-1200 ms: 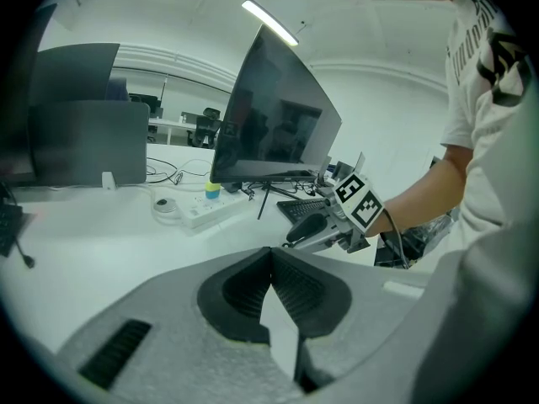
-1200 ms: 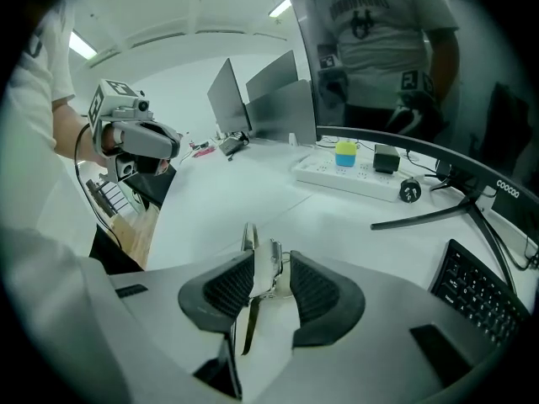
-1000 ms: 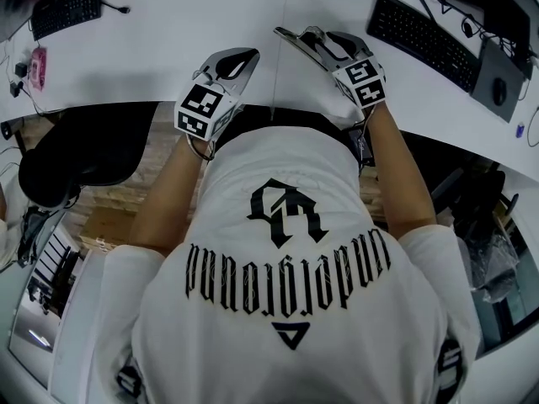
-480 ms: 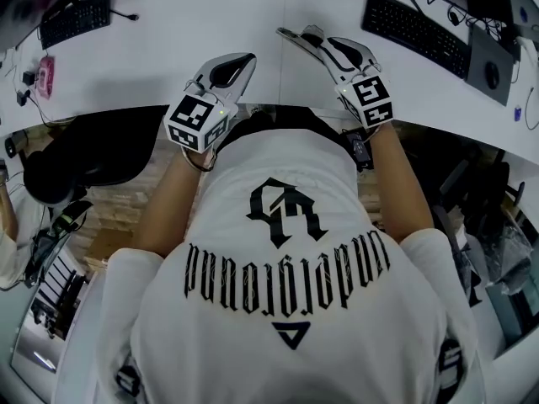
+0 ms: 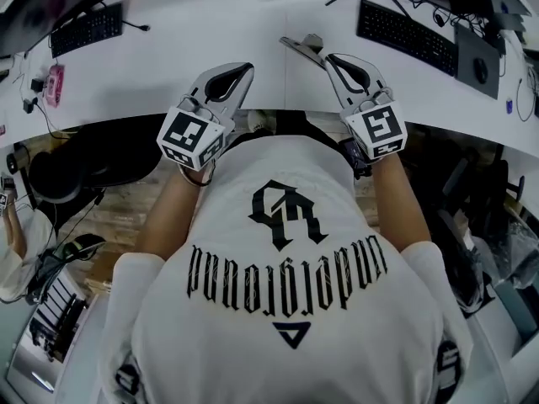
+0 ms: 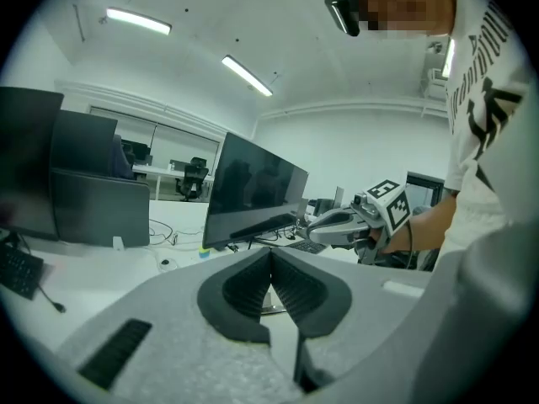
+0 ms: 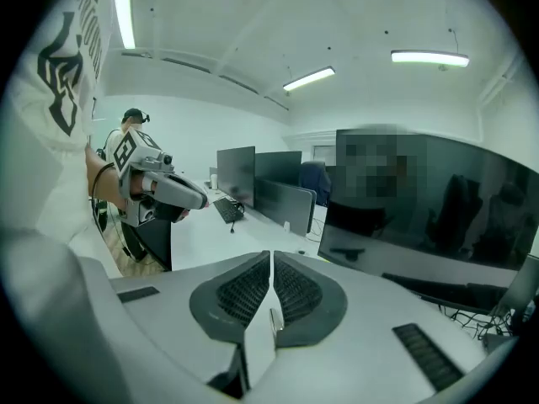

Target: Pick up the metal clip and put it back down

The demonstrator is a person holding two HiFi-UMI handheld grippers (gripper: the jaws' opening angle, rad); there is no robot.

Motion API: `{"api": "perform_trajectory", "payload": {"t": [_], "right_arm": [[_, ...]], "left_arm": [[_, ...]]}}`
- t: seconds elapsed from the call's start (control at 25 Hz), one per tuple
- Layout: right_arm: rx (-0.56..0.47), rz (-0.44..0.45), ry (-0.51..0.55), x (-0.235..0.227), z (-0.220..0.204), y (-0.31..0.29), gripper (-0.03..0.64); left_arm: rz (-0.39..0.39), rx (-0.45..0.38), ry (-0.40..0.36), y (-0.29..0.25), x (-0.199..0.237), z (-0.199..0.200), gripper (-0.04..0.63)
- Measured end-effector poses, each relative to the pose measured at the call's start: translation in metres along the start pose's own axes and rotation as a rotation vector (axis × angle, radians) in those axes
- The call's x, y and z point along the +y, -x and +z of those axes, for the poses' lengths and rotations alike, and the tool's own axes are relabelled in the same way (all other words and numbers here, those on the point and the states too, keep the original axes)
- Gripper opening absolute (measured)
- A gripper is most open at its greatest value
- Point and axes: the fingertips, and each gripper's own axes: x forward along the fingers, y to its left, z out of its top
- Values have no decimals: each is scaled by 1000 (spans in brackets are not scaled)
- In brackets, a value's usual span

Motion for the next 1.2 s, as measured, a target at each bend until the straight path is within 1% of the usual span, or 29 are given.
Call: {"api": "perform_trajectory", "payload": {"t": [0.2, 0.36, 0.52, 0.64, 0.84, 1.0, 1.2], "right_arm": [[-54, -27, 13, 18, 31, 23, 15], [-120, -2, -25, 30, 58, 40, 14], [-161, -5, -11, 39, 84, 54, 14], [-185, -15, -2, 41, 97, 61, 14], [-184, -28, 7, 48, 102, 64, 14], [-174, -31, 0, 59, 100, 71, 14], [-178, -13, 14, 60, 95, 84, 14]], "left_arm": [[-11, -60, -42, 24, -11, 28, 12], [-6, -97, -61, 44, -19, 50, 12], [7, -139, -78, 66, -23, 70, 12], [6, -158, -96, 73, -25, 77, 12], [-4, -183, -88, 77, -26, 81, 12], [-27, -175, -87, 80, -34, 79, 12], [-9, -175, -82, 79, -45, 75, 12]]}}
